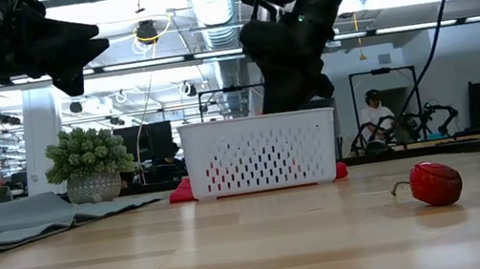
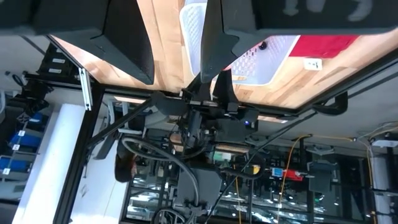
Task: Pick and placing Produce into tupperware
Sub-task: Put the pink peach into the white bin, then put the red cherry into the white bin
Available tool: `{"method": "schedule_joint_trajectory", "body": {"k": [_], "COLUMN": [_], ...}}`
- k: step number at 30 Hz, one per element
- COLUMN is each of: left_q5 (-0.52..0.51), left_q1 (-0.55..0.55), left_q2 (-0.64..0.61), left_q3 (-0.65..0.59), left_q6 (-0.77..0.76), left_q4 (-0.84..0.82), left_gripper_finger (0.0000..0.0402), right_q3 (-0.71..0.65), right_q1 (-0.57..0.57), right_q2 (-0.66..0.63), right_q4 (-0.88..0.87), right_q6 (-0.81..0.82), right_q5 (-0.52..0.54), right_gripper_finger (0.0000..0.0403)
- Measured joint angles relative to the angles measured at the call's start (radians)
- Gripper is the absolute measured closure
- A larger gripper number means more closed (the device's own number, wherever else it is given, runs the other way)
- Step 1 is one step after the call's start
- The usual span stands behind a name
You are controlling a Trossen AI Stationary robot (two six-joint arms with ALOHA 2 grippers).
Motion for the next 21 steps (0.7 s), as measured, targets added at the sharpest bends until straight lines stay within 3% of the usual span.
{"method": "schedule_joint_trajectory", "body": {"k": [7, 15, 21], "left_q5": [0.000, 0.000, 0.000], "left_q1": [0.000, 0.000, 0.000], "left_q2": [0.000, 0.000, 0.000], "left_q3": [0.000, 0.000, 0.000], "left_q6": [-0.006, -0.006, -0.006], "left_q4": [0.000, 0.000, 0.000], "left_gripper_finger": [0.0281, 0.0281, 0.0281], "right_q3": [-0.001, -0.001, -0.002], "right_q1": [0.001, 0.002, 0.002], "right_q2": [-0.001, -0.002, -0.065], "right_q4": [0.024, 0.084, 0.072], "right_q6": [-0.006, -0.026, -0.094], "right_q5": [0.000, 0.002, 0.000], "right_gripper_finger": [0.0231, 0.0161, 0.0156]}}
